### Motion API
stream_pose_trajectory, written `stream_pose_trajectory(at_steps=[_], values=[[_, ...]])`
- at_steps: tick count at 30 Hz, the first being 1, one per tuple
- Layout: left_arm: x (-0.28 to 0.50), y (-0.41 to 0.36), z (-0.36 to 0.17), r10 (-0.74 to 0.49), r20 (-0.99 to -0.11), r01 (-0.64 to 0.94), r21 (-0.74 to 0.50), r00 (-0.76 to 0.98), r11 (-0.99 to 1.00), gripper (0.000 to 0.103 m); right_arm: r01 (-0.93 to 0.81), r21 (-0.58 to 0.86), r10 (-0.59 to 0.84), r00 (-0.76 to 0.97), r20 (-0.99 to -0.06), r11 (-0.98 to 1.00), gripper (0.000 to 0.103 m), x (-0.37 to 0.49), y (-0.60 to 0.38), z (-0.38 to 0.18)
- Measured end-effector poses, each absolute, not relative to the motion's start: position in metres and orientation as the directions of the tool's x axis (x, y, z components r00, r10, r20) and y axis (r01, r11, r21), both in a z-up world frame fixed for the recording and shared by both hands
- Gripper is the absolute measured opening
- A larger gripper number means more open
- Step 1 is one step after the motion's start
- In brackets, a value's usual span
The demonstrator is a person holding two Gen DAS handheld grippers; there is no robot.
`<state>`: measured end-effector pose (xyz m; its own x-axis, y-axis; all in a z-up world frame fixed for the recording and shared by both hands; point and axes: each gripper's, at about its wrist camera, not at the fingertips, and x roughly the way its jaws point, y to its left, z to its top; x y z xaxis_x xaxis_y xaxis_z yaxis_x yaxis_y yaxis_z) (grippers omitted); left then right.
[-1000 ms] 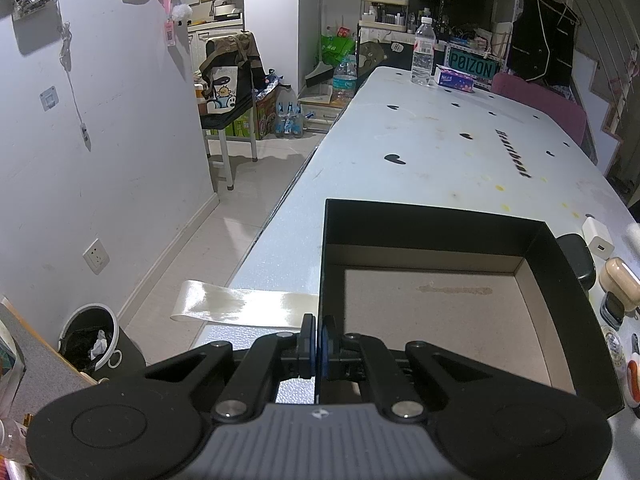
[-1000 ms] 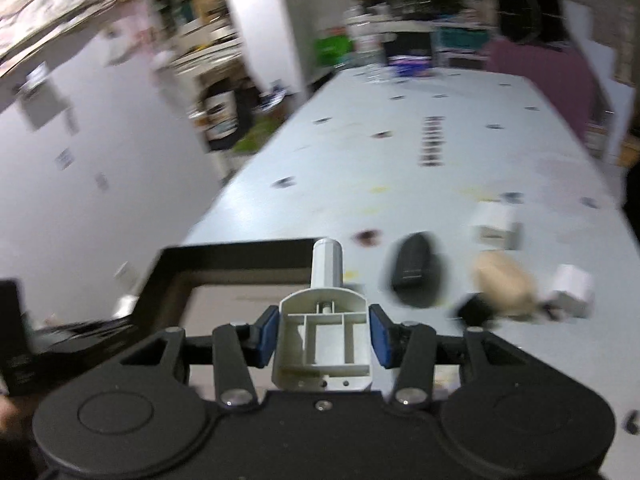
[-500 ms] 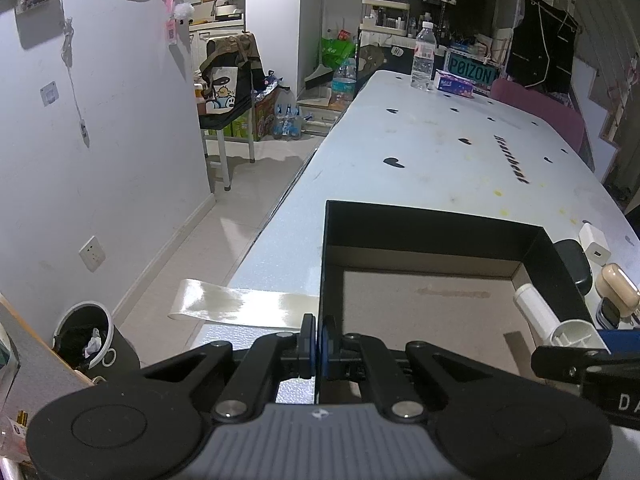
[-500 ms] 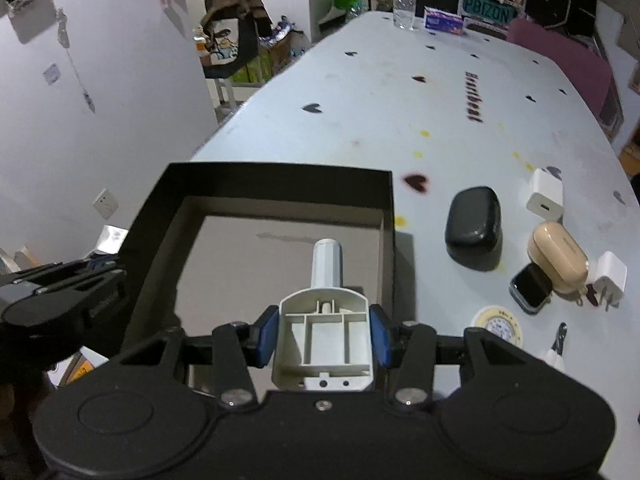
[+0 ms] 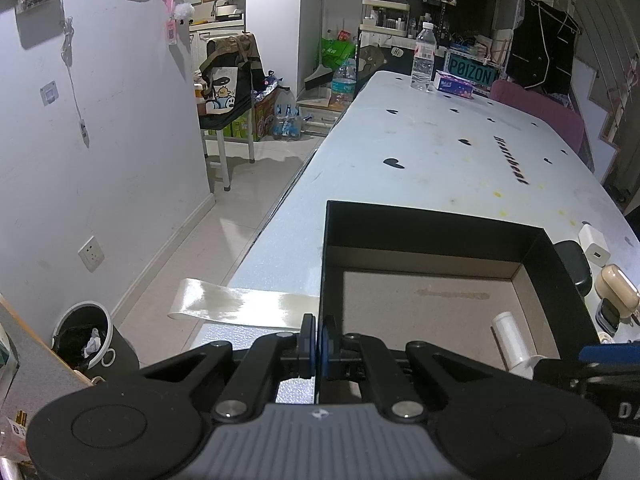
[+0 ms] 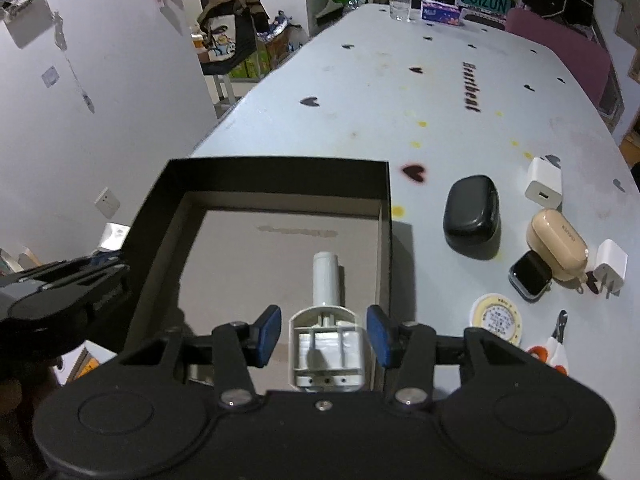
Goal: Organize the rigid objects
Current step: 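Carry the white holder into the black box and open the right gripper, then move the right gripper to the orange-handled scissors and grasp them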
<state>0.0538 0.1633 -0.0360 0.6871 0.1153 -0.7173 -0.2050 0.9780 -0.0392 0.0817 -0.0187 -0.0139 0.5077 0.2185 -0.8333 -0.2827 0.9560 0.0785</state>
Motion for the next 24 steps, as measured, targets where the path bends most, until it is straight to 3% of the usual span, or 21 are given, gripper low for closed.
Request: stream_pose_trajectory(at_steps=[12,17,19,20,24], values=[[0.054,0.163,-0.037,0.116,-0.717,-0.205,-0.039,0.687,0.978,0.003,-0.294,0.097,0.242,0.514,-0.823,0.951,0.050,0.072,-0.028,-0.001],[0.054,0.164,-0.037,0.116,-0.717,-0.205,-0.039,0.687,0.978,0.003,-0.295,0.101,0.254,0.543,-0.800,0.950,0.063,0.064,-0.040,0.009],[0.054,0.163,-0.037,0.116,-0.717,-0.206,-0.039,0.687,0.978,0.003,-0.296,0.106,0.263,0.562,-0.785,0.949,0.079,0.060,-0.047,0.014],[0.054,0.163,-0.037,0.116,-0.717,-0.206,-0.039,0.687,0.978,0.003,-0.295,0.106,0.264,0.570,-0.778,0.949,0.083,0.058,-0.050,0.016],[0.054,0.164,-0.037,0.115,-0.717,-0.206,-0.040,0.687,0.978,0.003,-0.280,0.101,0.258,0.611,-0.749,0.955,0.089,0.052,-0.069,0.025]])
